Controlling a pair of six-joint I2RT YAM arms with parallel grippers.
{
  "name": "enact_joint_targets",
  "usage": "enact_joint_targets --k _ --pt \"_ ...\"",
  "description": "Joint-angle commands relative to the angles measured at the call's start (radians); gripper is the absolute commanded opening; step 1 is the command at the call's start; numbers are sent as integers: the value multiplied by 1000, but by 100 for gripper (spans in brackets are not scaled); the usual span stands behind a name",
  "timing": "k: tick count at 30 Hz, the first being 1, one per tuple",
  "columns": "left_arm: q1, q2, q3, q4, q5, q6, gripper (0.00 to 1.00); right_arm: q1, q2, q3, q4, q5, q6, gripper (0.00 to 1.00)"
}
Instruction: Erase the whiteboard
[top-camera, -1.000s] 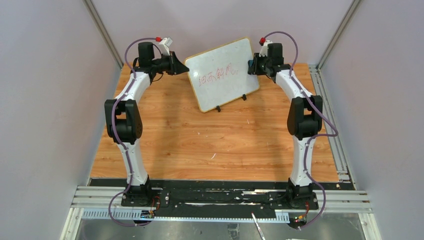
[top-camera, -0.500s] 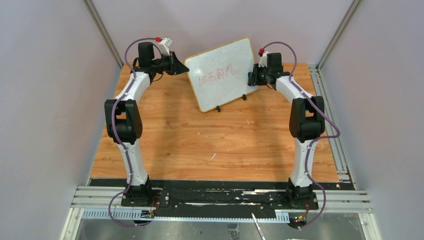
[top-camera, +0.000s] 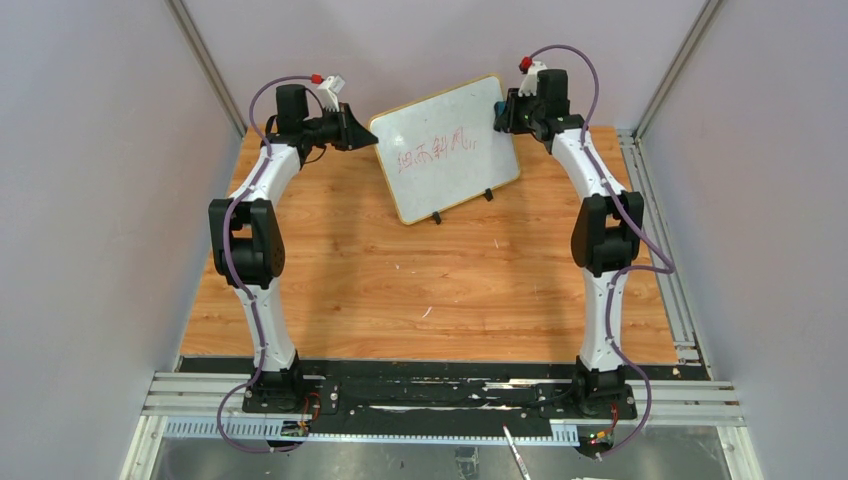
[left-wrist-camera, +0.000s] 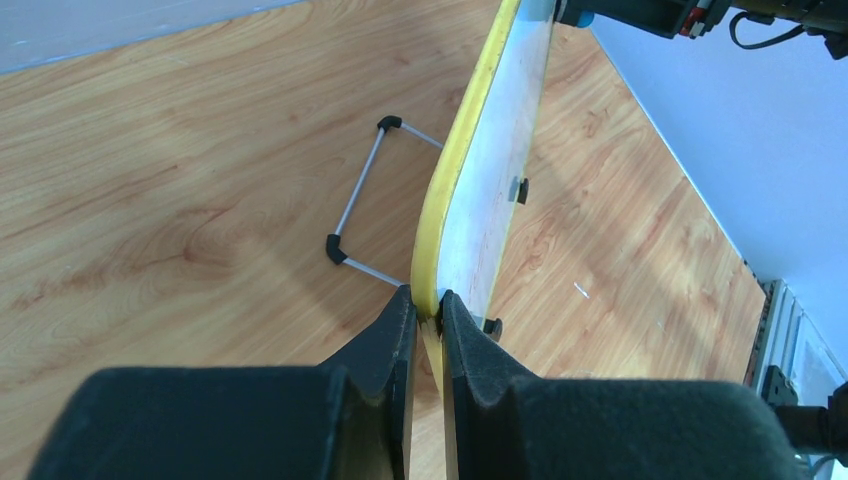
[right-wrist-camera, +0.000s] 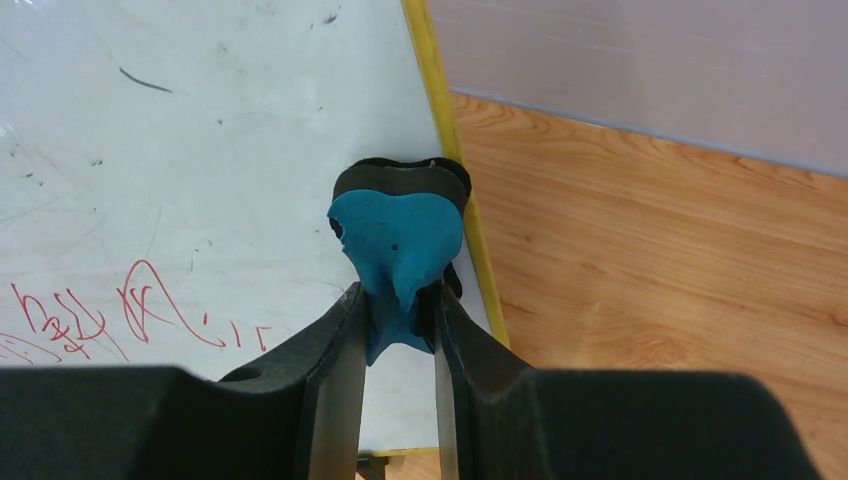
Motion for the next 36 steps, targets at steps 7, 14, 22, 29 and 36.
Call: enact_joint_targets --k 7,14,22,29,36 --pt "-5 -17 -2 -65 -14 61 0 16 79 75 -41 -24 29 1" --pt "-5 -24 -9 -73 -15 74 0 13 54 33 -46 -6 -13 1" --pt "-5 -24 -10 -68 -17 68 0 -3 24 -10 -62 11 -41 1" --pt "-6 -23 -10 -70 -18 68 0 -12 -13 -92 -61 21 -72 1" --pt "-7 -23 -10 -68 -21 66 0 -9 -42 -127 -29 3 -55 1"
